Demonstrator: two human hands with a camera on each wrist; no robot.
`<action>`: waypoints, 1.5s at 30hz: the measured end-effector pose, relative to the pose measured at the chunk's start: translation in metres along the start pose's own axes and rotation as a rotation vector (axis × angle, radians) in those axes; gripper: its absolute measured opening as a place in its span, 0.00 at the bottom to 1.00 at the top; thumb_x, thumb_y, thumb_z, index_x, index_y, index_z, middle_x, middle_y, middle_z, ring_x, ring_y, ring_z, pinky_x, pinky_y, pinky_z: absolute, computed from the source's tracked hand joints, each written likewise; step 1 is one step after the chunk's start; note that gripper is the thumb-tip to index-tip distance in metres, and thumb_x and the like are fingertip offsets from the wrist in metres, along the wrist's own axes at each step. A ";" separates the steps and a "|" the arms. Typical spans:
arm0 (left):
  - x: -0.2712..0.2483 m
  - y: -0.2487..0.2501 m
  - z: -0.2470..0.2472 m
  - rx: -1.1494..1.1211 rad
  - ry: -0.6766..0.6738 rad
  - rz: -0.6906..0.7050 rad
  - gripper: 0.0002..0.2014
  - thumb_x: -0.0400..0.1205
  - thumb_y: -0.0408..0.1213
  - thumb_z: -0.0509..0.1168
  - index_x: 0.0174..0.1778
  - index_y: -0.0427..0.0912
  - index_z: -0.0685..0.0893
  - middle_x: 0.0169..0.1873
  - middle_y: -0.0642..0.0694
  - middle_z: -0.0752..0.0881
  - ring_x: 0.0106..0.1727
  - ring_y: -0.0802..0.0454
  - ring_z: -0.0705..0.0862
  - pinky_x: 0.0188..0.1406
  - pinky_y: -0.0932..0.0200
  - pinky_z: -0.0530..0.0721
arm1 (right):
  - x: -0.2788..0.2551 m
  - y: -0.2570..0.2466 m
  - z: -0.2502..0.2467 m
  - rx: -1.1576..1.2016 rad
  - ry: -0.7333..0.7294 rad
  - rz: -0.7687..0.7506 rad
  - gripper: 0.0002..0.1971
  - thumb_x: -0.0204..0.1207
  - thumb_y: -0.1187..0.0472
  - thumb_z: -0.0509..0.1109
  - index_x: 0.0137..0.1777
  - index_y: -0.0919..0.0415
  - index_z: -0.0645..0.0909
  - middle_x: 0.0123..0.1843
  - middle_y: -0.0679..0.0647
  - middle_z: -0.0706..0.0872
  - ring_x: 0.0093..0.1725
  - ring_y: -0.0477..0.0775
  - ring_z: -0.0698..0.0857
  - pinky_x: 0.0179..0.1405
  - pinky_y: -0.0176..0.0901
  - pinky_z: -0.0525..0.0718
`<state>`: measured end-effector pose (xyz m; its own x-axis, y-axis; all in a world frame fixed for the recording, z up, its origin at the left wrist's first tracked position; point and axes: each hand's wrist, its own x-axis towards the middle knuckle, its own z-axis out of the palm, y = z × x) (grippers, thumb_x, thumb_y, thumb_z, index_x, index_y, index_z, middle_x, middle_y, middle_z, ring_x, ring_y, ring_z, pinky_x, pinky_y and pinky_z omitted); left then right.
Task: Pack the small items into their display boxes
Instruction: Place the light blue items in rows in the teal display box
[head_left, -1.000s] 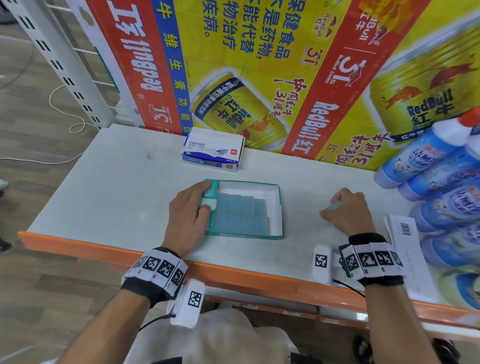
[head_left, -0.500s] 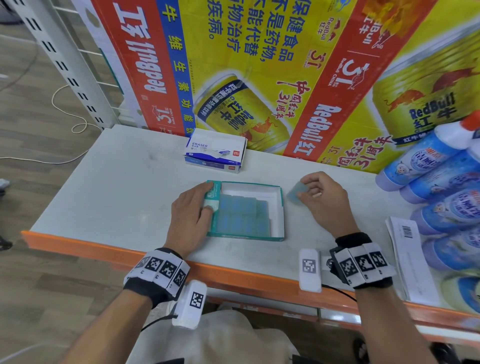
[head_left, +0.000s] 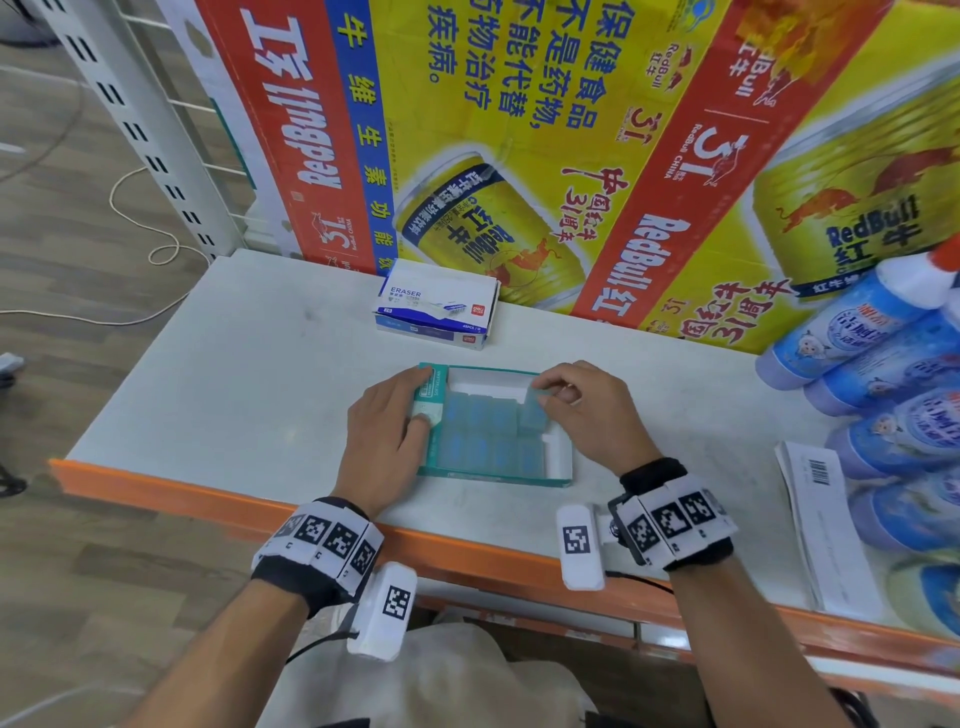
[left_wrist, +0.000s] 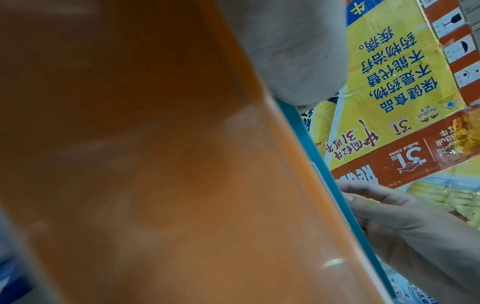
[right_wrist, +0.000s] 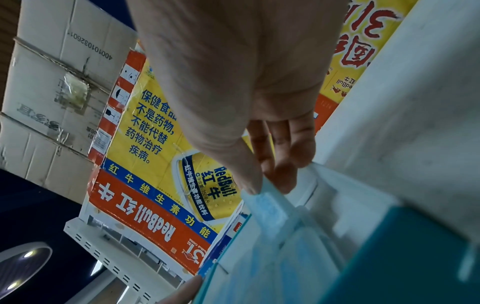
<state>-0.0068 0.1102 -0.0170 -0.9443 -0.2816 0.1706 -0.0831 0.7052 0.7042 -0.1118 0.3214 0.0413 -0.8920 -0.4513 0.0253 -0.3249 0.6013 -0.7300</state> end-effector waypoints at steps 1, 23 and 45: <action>0.000 0.000 0.000 -0.001 0.003 0.002 0.25 0.77 0.38 0.52 0.73 0.45 0.73 0.70 0.46 0.77 0.66 0.49 0.73 0.66 0.57 0.63 | 0.001 0.000 0.001 -0.014 -0.009 0.000 0.07 0.74 0.70 0.70 0.49 0.61 0.86 0.44 0.51 0.82 0.35 0.38 0.79 0.40 0.16 0.73; 0.001 -0.001 0.001 0.000 0.015 0.019 0.25 0.77 0.38 0.53 0.72 0.45 0.73 0.70 0.46 0.78 0.67 0.48 0.74 0.67 0.54 0.65 | -0.003 0.004 0.000 -0.170 -0.045 0.015 0.08 0.76 0.65 0.67 0.53 0.60 0.85 0.47 0.51 0.86 0.41 0.45 0.80 0.48 0.34 0.77; 0.033 0.042 0.023 0.003 -0.393 -0.026 0.23 0.85 0.44 0.59 0.75 0.48 0.63 0.35 0.53 0.82 0.38 0.51 0.81 0.35 0.56 0.78 | -0.020 0.029 -0.047 -0.203 -0.022 0.586 0.10 0.81 0.59 0.55 0.43 0.64 0.72 0.39 0.64 0.84 0.23 0.58 0.87 0.22 0.50 0.86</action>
<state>-0.0489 0.1450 0.0021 -0.9918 -0.0292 -0.1247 -0.1091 0.7029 0.7029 -0.1179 0.3792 0.0513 -0.9344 -0.0205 -0.3557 0.1613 0.8658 -0.4738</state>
